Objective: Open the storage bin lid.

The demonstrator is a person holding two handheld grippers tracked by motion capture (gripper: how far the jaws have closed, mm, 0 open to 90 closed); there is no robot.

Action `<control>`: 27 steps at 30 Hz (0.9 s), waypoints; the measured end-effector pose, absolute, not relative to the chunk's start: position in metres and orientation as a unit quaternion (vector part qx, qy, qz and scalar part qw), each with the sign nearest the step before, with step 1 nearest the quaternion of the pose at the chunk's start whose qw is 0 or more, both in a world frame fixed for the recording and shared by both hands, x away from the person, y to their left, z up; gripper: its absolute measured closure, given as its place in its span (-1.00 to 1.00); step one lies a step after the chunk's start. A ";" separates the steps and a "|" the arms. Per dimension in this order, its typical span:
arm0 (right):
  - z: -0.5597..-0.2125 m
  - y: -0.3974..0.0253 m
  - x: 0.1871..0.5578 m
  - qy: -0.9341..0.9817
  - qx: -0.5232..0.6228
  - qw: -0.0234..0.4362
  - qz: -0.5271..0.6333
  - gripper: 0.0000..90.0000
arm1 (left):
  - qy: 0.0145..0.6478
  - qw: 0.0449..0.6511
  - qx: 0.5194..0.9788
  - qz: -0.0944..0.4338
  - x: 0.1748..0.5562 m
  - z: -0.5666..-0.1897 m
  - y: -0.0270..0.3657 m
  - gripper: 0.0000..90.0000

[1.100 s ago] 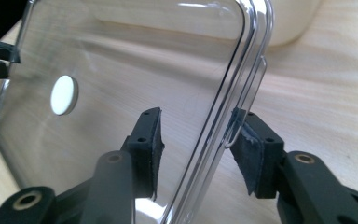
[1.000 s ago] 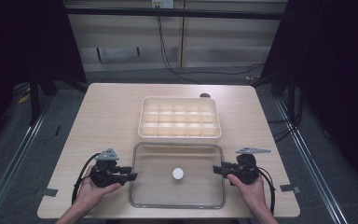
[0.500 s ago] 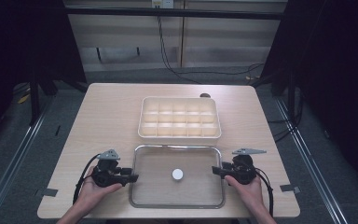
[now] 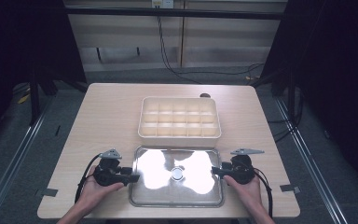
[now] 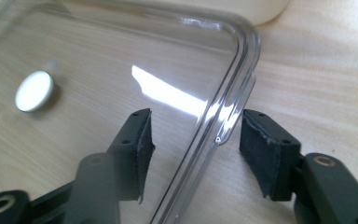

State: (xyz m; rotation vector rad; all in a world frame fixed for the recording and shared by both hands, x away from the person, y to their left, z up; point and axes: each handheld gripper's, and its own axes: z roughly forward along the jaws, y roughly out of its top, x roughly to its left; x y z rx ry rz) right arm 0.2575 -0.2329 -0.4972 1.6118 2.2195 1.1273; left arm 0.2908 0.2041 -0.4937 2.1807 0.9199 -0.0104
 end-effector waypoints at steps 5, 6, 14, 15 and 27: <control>-0.490 -0.238 0.255 0.737 0.530 0.095 0.409 -0.12 | 0.367 0.390 0.844 -0.005 0.295 -0.493 0.210 -0.08; -0.488 -0.240 0.254 0.733 0.528 0.097 0.417 -0.14 | 0.369 0.389 0.844 0.000 0.295 -0.492 0.211 -0.12; -0.460 -0.249 0.236 0.701 0.480 0.138 0.509 -0.34 | 0.353 0.434 0.828 0.031 0.284 -0.476 0.222 -0.38; -0.457 -0.250 0.233 0.696 0.479 0.144 0.514 -0.36 | 0.357 0.447 0.819 0.036 0.279 -0.472 0.227 -0.38; -0.446 -0.273 0.207 0.690 0.483 0.181 0.508 -0.48 | 0.364 0.459 0.806 0.084 0.256 -0.459 0.248 -0.44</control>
